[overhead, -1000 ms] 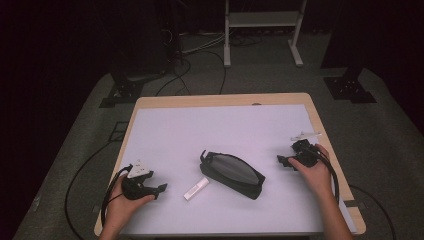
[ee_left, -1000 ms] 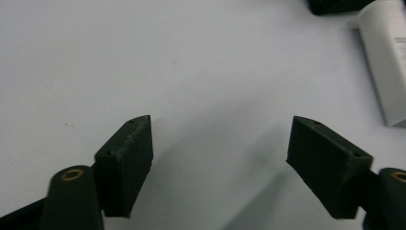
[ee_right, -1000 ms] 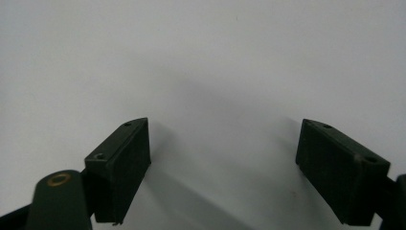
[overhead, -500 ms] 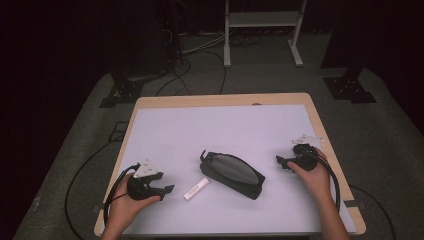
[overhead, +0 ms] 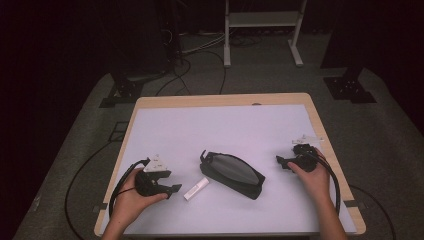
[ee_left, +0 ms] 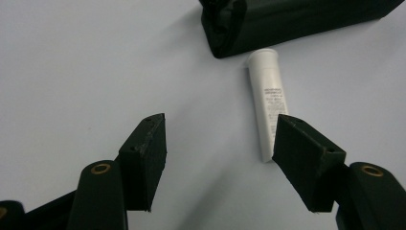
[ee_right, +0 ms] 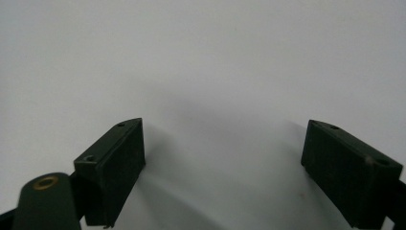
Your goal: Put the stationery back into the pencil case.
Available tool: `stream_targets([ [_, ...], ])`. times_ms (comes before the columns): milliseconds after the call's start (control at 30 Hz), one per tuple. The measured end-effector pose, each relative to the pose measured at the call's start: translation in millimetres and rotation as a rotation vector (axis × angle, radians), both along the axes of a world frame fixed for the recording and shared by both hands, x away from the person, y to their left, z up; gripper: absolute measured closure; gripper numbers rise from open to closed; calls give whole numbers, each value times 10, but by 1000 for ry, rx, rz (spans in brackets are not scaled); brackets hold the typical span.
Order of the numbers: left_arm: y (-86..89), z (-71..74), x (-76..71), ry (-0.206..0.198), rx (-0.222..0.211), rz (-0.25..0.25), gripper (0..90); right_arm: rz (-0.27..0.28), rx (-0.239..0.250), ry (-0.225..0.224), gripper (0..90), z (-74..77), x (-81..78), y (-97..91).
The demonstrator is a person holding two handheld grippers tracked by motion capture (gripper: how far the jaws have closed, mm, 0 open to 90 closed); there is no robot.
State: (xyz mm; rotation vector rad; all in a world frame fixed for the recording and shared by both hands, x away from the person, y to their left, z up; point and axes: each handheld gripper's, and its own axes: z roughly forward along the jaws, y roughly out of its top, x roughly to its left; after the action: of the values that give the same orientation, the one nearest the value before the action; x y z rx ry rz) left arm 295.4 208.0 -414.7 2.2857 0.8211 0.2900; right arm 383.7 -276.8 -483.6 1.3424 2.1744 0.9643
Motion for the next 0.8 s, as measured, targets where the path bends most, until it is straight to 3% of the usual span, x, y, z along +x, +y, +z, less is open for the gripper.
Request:
stream_targets([
  [700, -386, 33, 90, 101, 62, -47, 407, 2, 1, 0, 138, -1, 3, -4],
  [800, -414, 7, 90, 98, 79, -46, 415, 1, 1, 0, 138, -1, 3, -3],
])
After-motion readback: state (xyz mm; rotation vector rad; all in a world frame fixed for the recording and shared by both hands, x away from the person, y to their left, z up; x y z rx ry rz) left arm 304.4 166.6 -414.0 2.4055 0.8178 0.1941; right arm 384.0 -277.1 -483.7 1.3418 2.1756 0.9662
